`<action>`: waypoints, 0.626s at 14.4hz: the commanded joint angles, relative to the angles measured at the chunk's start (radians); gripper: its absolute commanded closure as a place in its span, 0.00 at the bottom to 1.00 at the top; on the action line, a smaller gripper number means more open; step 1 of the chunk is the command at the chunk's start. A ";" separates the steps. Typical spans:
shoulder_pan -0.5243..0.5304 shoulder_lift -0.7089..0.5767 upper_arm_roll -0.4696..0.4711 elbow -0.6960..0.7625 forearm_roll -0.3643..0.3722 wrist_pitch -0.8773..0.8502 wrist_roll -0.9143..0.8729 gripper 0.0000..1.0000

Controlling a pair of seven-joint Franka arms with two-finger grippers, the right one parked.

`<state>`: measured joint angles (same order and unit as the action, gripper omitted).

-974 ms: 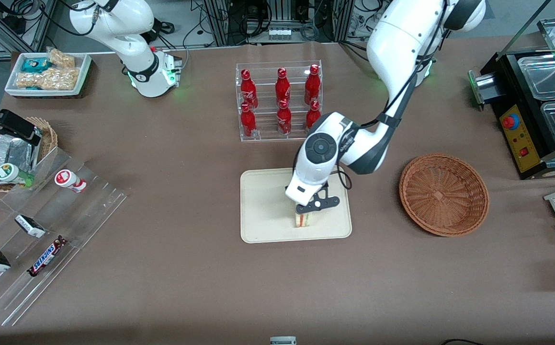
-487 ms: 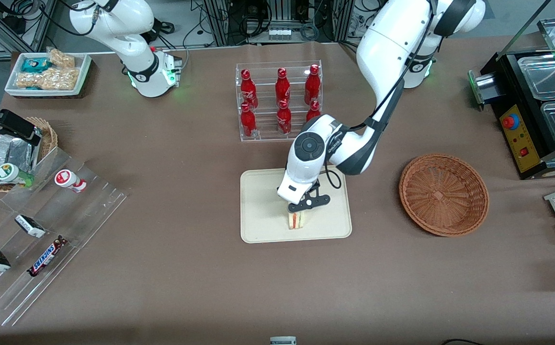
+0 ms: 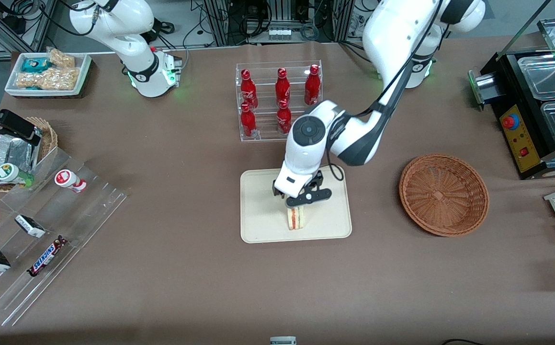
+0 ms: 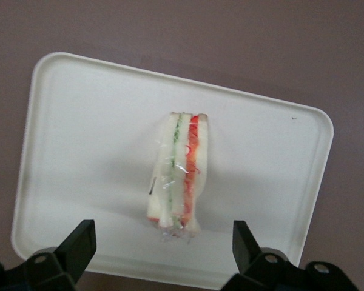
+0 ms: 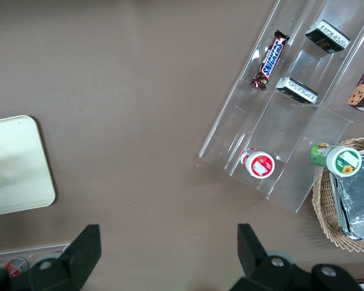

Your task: Place sandwich from basket to tray

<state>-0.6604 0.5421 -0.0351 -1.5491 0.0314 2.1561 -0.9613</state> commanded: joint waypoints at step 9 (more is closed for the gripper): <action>0.339 -0.275 0.014 -0.152 0.002 -0.166 0.318 0.00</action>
<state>-0.3849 0.3526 -0.0102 -1.6367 0.0371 2.0190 -0.7170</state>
